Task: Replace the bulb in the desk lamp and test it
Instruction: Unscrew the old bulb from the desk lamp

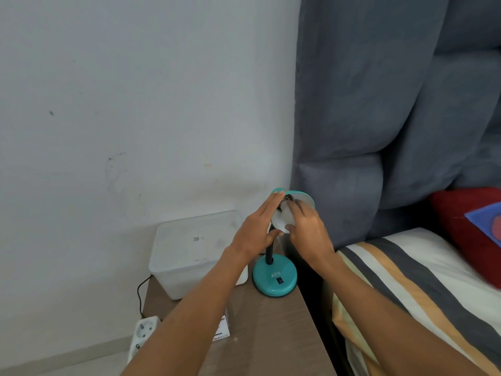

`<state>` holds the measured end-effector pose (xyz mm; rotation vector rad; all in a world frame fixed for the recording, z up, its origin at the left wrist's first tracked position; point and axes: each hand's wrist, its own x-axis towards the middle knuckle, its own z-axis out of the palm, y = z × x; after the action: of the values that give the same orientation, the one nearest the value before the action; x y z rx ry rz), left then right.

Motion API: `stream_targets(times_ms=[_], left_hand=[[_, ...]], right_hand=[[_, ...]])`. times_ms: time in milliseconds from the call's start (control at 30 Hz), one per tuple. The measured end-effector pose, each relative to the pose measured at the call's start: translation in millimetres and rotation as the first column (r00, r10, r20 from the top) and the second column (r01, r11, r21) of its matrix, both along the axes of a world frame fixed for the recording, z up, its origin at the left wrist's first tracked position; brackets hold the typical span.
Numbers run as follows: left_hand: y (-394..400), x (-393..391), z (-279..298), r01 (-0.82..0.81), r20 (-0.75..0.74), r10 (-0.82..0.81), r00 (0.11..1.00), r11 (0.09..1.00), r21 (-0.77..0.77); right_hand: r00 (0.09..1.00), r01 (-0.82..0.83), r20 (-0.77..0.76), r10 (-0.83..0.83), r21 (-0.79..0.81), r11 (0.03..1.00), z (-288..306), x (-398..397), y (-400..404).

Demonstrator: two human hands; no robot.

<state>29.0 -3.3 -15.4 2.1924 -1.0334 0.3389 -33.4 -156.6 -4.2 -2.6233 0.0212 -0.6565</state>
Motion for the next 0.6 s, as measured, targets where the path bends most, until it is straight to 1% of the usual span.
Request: stream_targets(times_ms=[33,100,167,233,267,367,400,467,567,600], left_hand=[[0.0,-0.3,-0.2,-0.002,0.002,0.002,1.0,1.0,0.002],[0.5,-0.2,0.1,-0.005,0.001,0.005,1.0,1.0,0.006],[1.2,1.2,-0.7,-0.004,-0.006,0.005,1.0,1.0,0.012],[1.7,1.1,-1.6,-0.004,-0.015,0.004,1.0,1.0,0.012],[1.8,0.9,-1.6,-0.002,-0.02,0.002,1.0,1.0,0.007],[1.5,-0.2,-0.5,-0.002,-0.017,0.002,1.0,1.0,-0.001],[1.7,-0.4,0.2,0.0,-0.015,0.0,1.0,1.0,0.0],[2.1,-0.6,0.5,0.001,-0.014,-0.001,1.0,1.0,0.002],[2.4,-1.1,0.0,-0.001,-0.022,0.002,1.0,1.0,0.006],[2.2,-0.9,-0.2,0.0,-0.023,0.0,1.0,1.0,0.002]], right_hand=[[0.999,-0.036,0.014,0.037,-0.053,0.998,0.3,-1.3,-0.5],[0.997,-0.074,0.022,0.076,-0.068,0.995,0.3,-3.5,-0.7],[0.999,-0.038,0.028,0.038,0.005,0.999,-1.8,-3.5,2.0],[0.999,0.041,-0.003,-0.041,0.111,0.993,-0.4,-1.5,4.6],[0.998,0.059,-0.025,-0.056,0.112,0.992,0.7,-0.8,5.5],[1.0,-0.022,0.013,0.022,-0.036,0.999,2.3,-3.0,5.0],[0.999,-0.04,0.02,0.041,-0.045,0.998,2.4,-4.2,4.0],[0.999,-0.034,0.016,0.034,0.001,0.999,0.5,-4.5,4.3],[0.999,0.045,-0.011,-0.044,0.127,0.991,-0.6,-1.9,6.6],[0.998,0.055,-0.019,-0.054,0.114,0.992,0.2,-1.9,6.8]])
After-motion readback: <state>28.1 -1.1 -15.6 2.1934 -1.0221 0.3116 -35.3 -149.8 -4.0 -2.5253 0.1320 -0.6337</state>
